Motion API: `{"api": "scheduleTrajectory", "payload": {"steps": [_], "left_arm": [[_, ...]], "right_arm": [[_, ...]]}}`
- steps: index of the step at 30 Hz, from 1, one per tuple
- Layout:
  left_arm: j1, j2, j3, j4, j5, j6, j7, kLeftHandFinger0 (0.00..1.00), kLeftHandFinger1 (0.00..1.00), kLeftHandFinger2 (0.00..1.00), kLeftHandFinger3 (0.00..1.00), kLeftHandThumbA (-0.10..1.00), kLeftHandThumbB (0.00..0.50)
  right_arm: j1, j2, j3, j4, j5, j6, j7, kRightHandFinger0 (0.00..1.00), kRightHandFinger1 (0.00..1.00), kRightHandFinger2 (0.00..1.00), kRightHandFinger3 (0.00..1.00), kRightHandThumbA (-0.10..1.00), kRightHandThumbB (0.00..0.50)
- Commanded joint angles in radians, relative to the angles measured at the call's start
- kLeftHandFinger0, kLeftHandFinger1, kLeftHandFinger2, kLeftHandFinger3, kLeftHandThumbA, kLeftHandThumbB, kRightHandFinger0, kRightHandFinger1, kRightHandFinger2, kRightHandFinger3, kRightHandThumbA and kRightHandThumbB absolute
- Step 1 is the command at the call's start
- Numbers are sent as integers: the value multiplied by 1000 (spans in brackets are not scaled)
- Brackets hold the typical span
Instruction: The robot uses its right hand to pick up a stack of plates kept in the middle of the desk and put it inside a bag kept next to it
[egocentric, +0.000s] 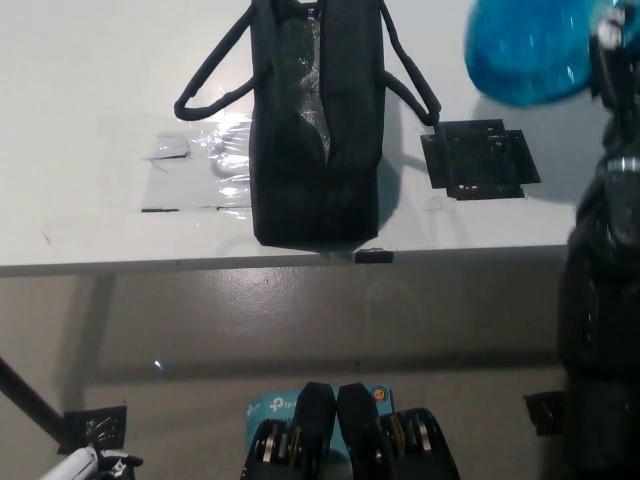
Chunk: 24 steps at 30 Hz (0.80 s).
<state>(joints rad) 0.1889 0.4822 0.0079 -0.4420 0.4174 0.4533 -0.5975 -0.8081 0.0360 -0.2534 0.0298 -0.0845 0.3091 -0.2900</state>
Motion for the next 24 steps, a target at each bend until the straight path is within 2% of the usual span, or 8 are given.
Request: {"api": "scheduleTrajectory", "payload": {"steps": [1,11,15,17,18,19,21,24], "left_arm": [[13,24,8,-42,39,17,-17,735,736,821,932,164,0],[12,21,11,-40,49,17,-26,758,752,828,936,192,0],[1,8,19,-42,41,17,-27,728,725,795,900,128,0],[-4,1,25,-42,47,17,-43,740,747,827,934,138,0],[-4,1,26,-42,57,17,-51,751,758,845,958,158,0],[-9,0,24,-41,58,17,-48,753,758,843,957,162,0],[-11,0,24,-39,60,17,-50,753,756,835,953,158,0],[-15,3,20,-43,62,17,-54,759,756,838,957,205,0]], "right_arm": [[-310,62,-29,-180,275,112,62,0,0,0,0,-100,229],[-254,88,80,-156,227,98,119,0,0,60,0,-100,204],[-232,79,142,-139,201,106,135,0,0,34,0,-100,192],[-208,60,183,-118,175,71,153,0,0,43,0,-100,201],[-197,56,202,-109,154,68,150,0,0,24,0,-100,244],[-189,50,214,-100,144,61,148,0,0,0,0,-100,240],[-172,32,245,-77,121,48,154,0,0,0,0,-100,280],[-151,0,294,-20,50,-47,140,0,0,0,0,-100,294]]}}
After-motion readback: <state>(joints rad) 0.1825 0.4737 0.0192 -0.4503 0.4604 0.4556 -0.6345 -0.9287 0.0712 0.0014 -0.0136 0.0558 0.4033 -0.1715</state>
